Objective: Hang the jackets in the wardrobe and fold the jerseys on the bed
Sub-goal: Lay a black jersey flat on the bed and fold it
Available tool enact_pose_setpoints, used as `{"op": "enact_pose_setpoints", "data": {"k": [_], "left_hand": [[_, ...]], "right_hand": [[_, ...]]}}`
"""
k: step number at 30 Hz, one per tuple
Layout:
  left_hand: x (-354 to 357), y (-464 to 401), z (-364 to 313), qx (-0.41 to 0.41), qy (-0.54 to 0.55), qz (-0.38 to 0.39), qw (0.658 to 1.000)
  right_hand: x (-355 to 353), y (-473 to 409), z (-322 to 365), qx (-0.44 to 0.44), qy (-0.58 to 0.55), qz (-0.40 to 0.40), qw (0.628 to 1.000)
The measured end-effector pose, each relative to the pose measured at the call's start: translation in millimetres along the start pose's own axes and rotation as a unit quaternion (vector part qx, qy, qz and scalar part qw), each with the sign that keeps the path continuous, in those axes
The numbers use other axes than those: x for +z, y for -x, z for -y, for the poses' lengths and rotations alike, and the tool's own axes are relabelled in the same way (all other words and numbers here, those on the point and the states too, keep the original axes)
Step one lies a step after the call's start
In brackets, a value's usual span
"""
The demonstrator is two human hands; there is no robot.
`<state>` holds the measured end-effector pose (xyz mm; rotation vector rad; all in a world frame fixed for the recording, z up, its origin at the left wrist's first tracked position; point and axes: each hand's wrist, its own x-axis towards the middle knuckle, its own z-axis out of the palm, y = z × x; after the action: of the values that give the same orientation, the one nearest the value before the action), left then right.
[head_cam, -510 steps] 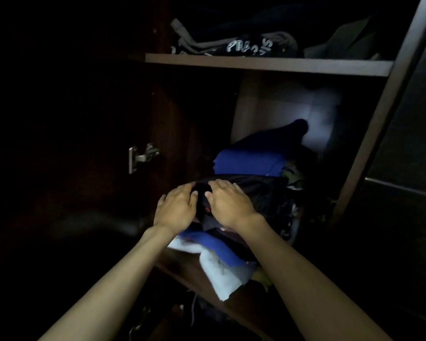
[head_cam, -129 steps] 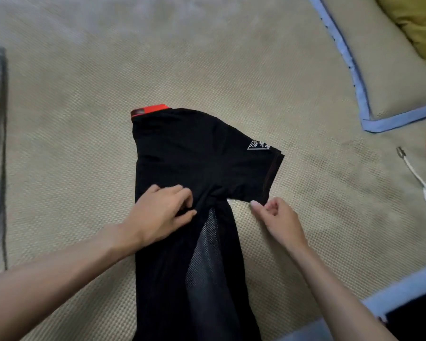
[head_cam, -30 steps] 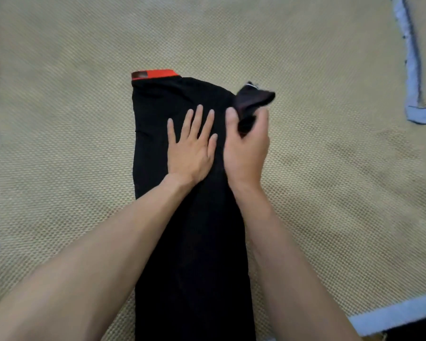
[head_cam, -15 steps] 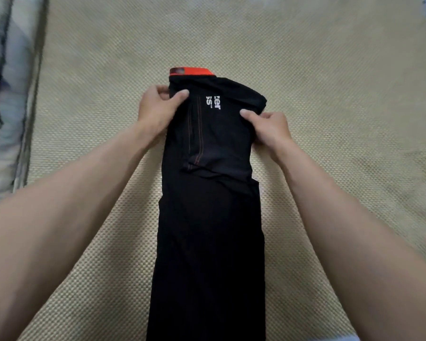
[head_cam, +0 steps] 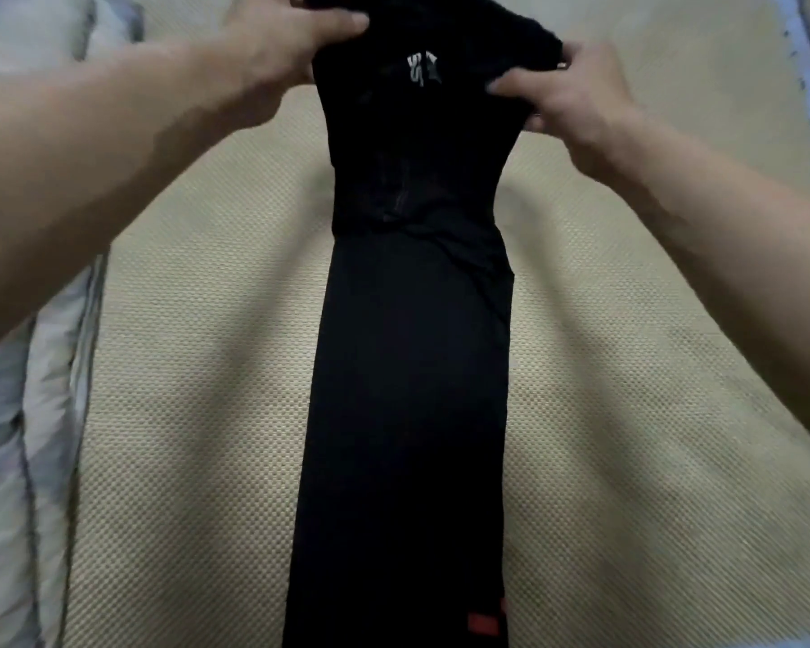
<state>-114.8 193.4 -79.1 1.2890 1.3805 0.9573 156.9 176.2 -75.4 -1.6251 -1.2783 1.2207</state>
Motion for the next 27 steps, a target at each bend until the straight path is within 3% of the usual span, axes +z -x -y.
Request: {"op": "enact_pose_setpoints", "data": {"k": [5, 9, 11, 15, 16, 17, 19, 21, 24, 27], "left_hand": [[-19, 81, -18, 0.069, -0.116, 0.1, 0.986], [-29, 196, 2, 0.14, -0.24, 0.187, 0.942], [-31, 256, 27, 0.181, -0.314, 0.283, 0.888], [-37, 356, 92, 0.25, -0.481, 0.484, 0.688], [-40, 370, 104, 0.235, -0.499, 0.508, 0.662], [-42, 376, 114, 0.22, -0.513, 0.514, 0.651], [-41, 367, 118, 0.19, -0.545, 0.501, 0.645], [-29, 342, 113, 0.207, -0.563, 0.443, 0.666], [10, 288, 99, 0.175, -0.581, 0.316, 0.73], [49, 226, 95, 0.044, -0.586, 0.259, 0.766]], "right_hand": [[-9, 71, -2, -0.094, 0.147, 0.047, 0.984], [-20, 166, -45, -0.159, 0.245, 0.141, 0.946], [-20, 224, -78, -0.191, 0.304, 0.215, 0.908], [-18, 321, -135, -0.152, 0.414, 0.434, 0.786], [-21, 333, -142, -0.116, 0.435, 0.468, 0.761], [-24, 339, -145, -0.084, 0.427, 0.475, 0.764], [-26, 332, -139, -0.041, 0.359, 0.408, 0.839], [-25, 313, -136, -0.049, 0.317, 0.277, 0.906], [-12, 264, -131, -0.076, 0.369, 0.177, 0.909], [9, 207, -131, -0.053, 0.431, 0.179, 0.883]]}}
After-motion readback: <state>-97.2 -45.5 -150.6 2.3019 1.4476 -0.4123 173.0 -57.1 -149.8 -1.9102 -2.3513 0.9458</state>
